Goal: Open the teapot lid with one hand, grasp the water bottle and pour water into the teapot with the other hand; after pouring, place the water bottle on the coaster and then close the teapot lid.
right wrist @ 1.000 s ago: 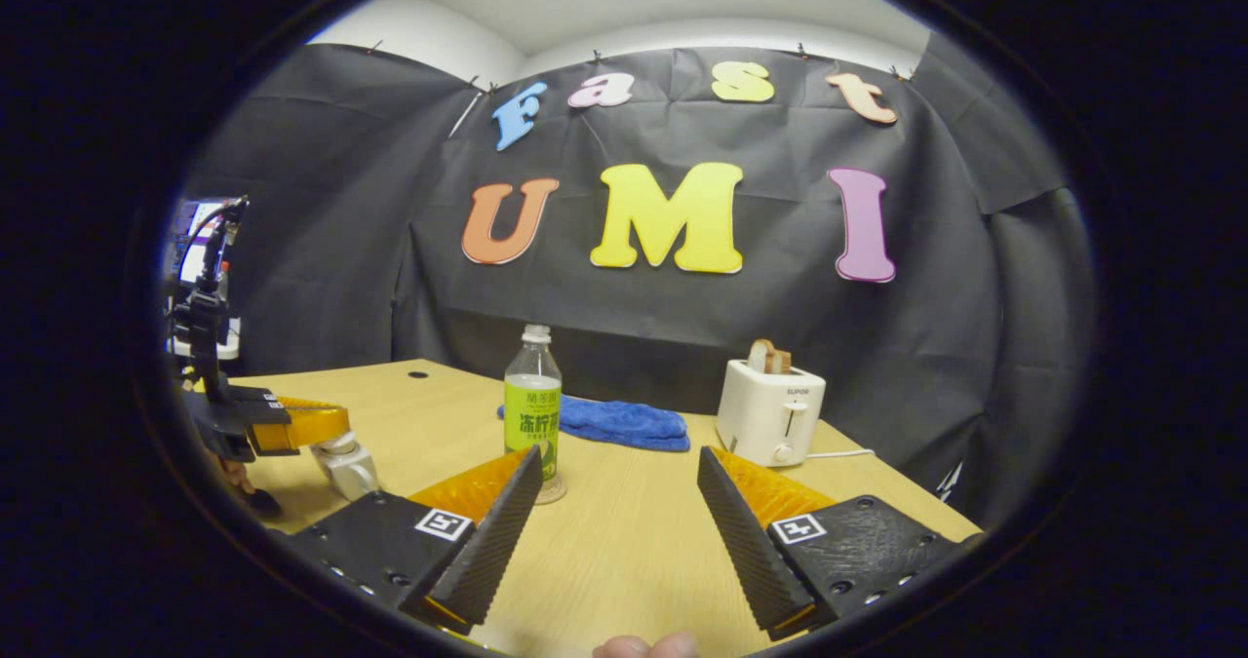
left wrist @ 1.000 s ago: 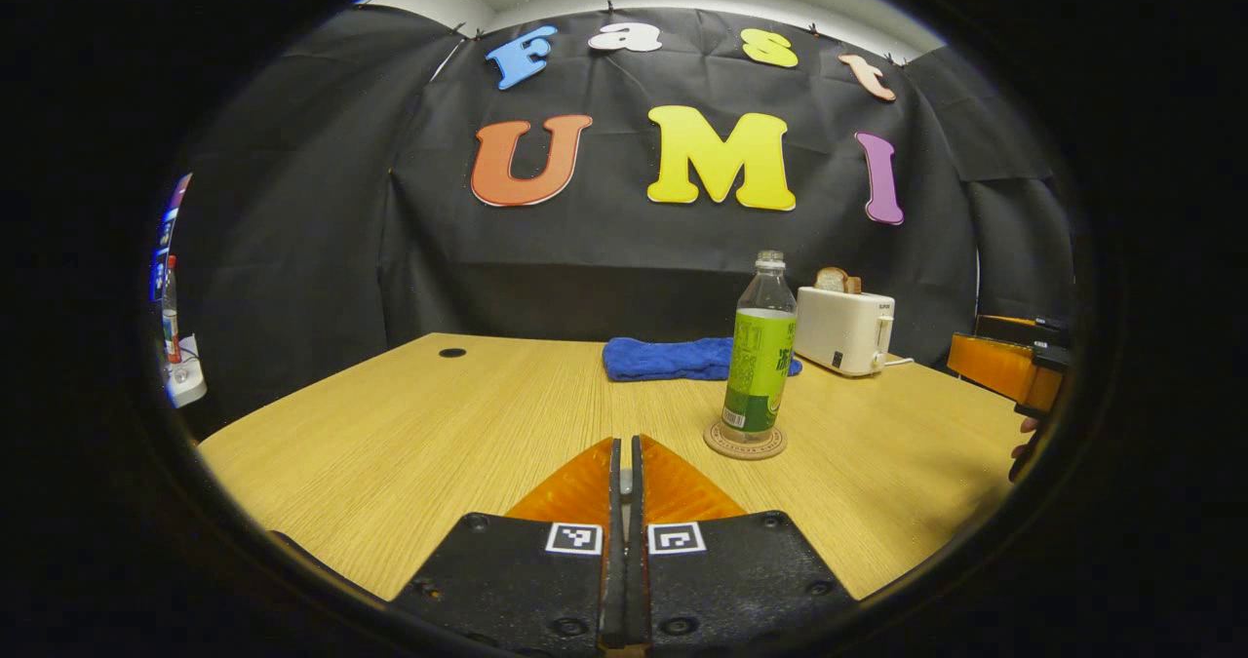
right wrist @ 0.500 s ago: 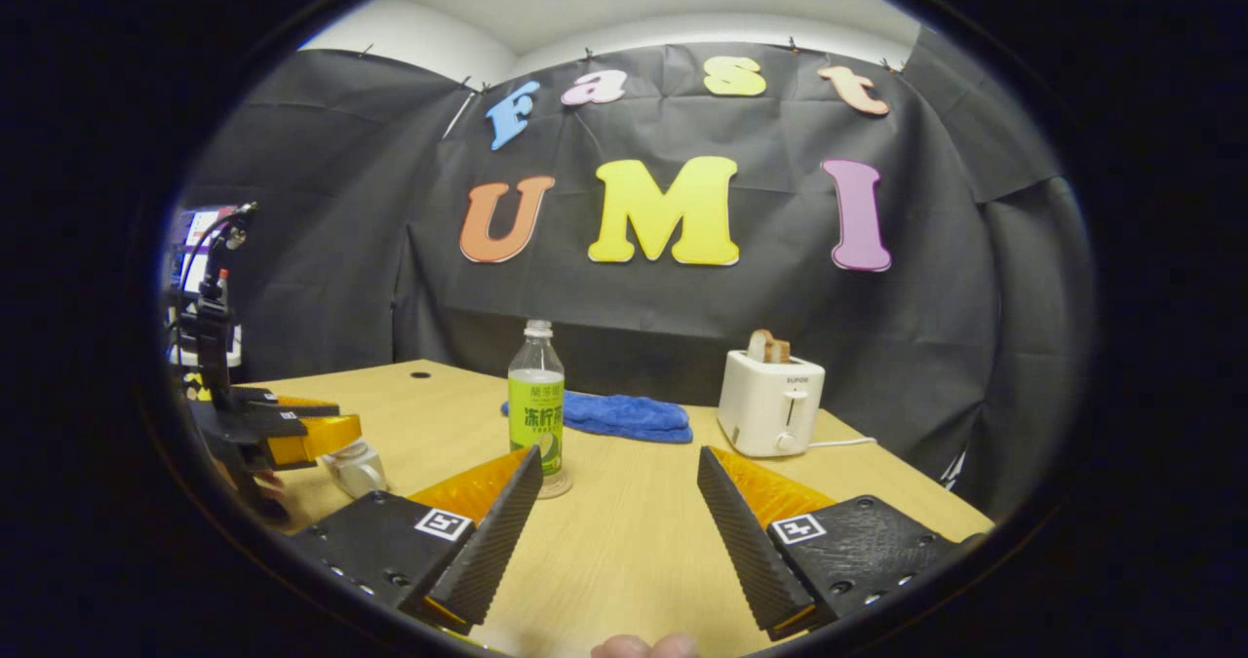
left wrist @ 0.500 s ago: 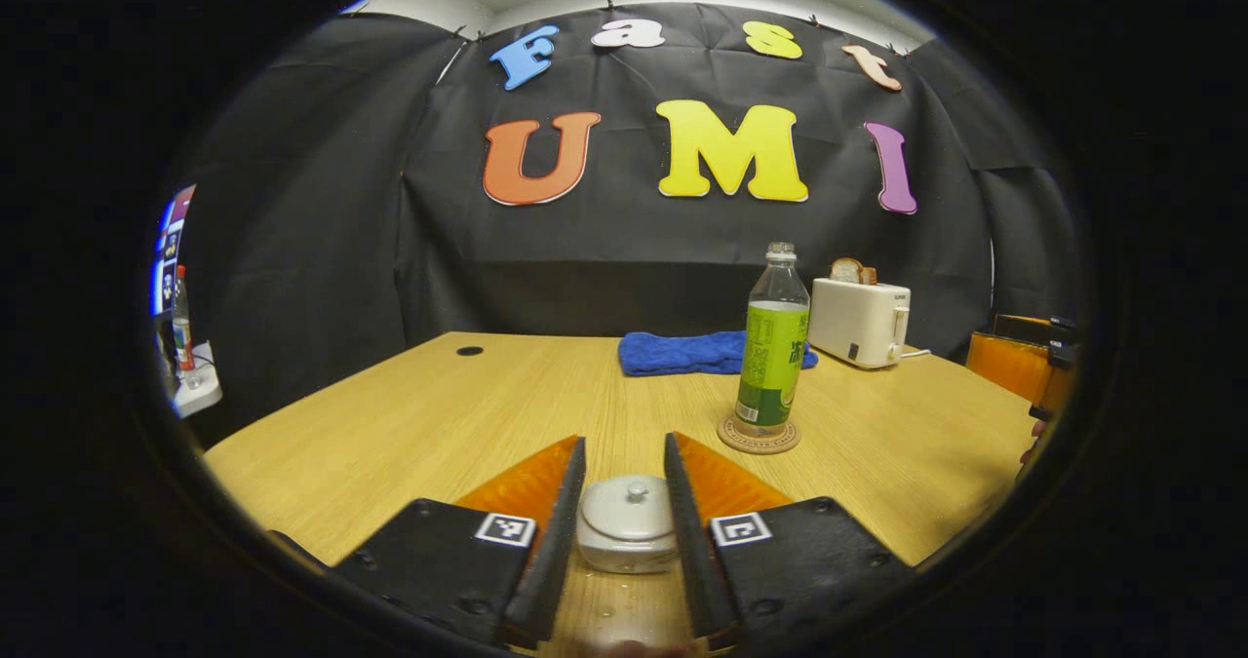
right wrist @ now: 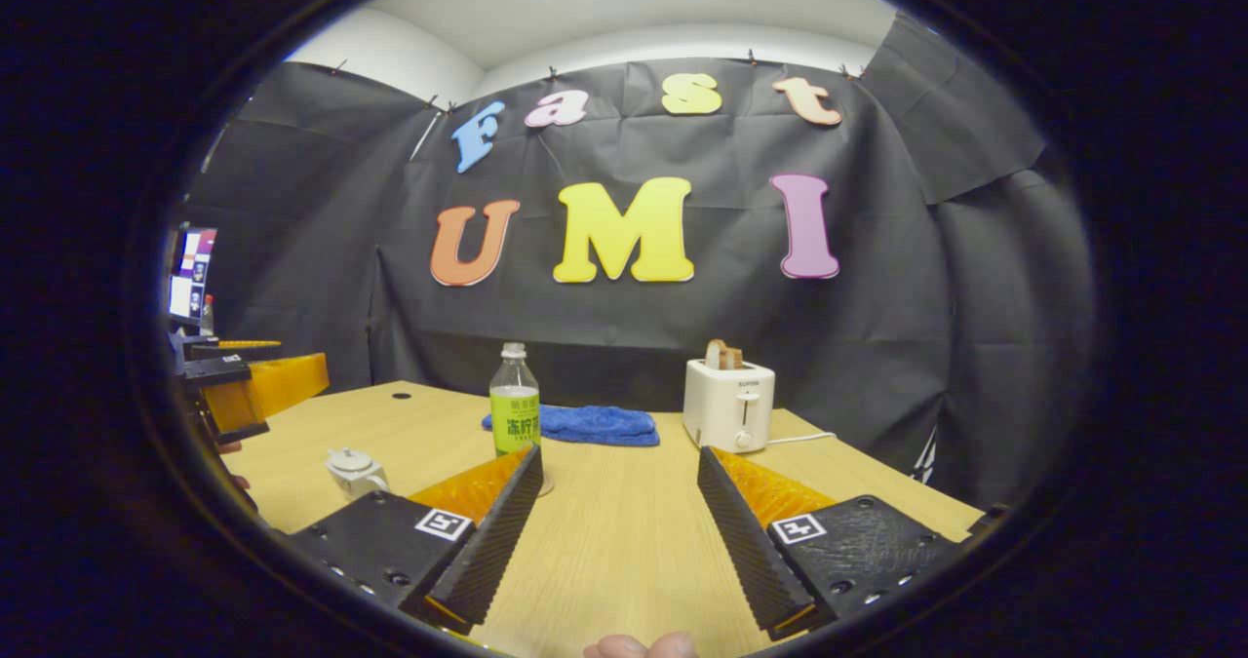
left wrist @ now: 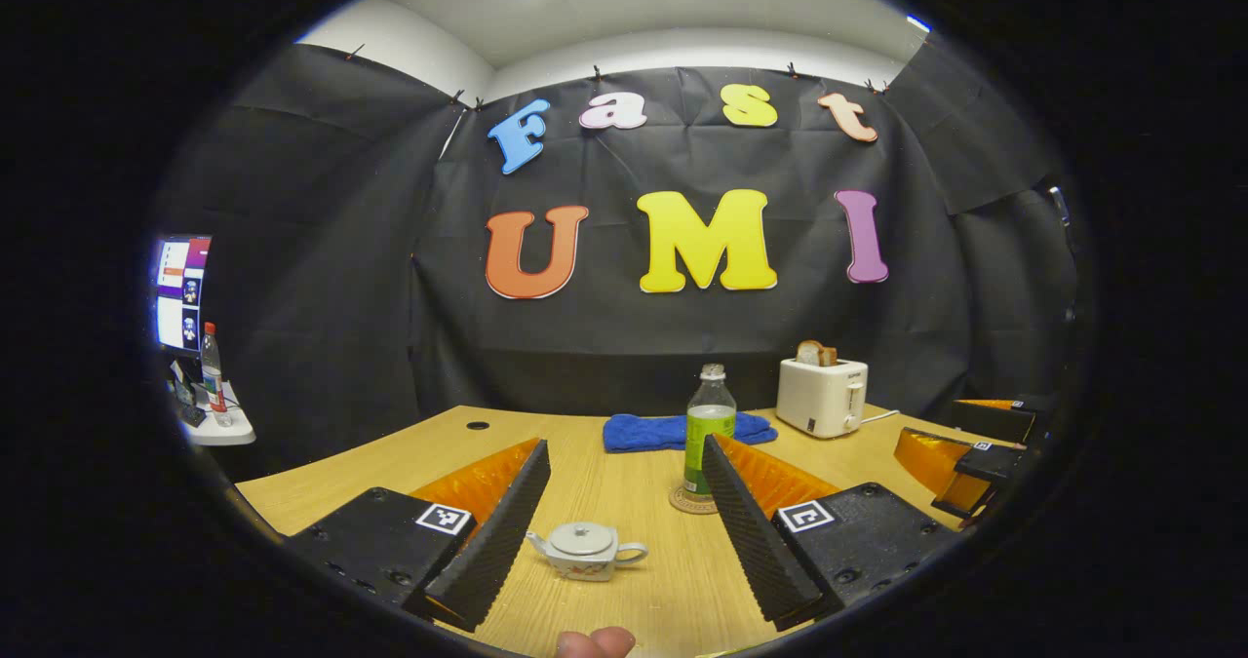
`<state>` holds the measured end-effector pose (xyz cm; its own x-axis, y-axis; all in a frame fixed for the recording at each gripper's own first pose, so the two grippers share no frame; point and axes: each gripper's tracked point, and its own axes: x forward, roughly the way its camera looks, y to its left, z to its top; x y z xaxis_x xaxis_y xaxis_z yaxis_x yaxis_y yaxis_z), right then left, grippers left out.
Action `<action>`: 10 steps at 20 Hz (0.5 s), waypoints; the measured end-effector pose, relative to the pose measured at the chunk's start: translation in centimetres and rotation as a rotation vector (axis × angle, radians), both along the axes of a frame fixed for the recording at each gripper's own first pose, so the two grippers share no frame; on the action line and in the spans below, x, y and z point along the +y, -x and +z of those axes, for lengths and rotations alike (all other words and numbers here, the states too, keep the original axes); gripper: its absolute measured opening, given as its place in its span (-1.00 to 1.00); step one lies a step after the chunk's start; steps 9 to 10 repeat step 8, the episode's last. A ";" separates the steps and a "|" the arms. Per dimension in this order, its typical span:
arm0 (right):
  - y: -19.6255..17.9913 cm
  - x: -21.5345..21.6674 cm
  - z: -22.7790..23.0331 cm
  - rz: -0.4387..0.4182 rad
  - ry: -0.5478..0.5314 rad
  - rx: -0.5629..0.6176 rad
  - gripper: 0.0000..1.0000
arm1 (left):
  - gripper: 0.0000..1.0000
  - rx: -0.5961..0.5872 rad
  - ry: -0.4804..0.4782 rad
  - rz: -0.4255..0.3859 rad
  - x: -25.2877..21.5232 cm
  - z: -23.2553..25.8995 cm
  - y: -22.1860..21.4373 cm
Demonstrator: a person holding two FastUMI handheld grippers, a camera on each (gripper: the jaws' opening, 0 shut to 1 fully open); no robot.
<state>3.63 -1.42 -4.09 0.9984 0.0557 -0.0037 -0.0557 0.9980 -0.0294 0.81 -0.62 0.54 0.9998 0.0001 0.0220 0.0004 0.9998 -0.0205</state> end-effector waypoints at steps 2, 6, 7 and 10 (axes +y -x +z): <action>1.1 -0.7 0.5 -0.021 -0.001 -0.008 0.96 | 0.96 0.006 0.012 -0.003 -0.6 0.1 1.3; 2.5 -0.9 1.1 -0.038 0.007 -0.029 0.91 | 0.96 0.008 -0.001 -0.033 -2.1 -0.1 2.0; 2.6 -0.9 1.2 -0.040 0.008 -0.027 0.91 | 0.96 0.013 -0.008 -0.034 -2.2 -0.2 2.0; 2.7 -0.8 1.3 -0.041 0.006 -0.028 0.96 | 0.96 0.010 -0.009 -0.036 -2.2 -0.1 2.1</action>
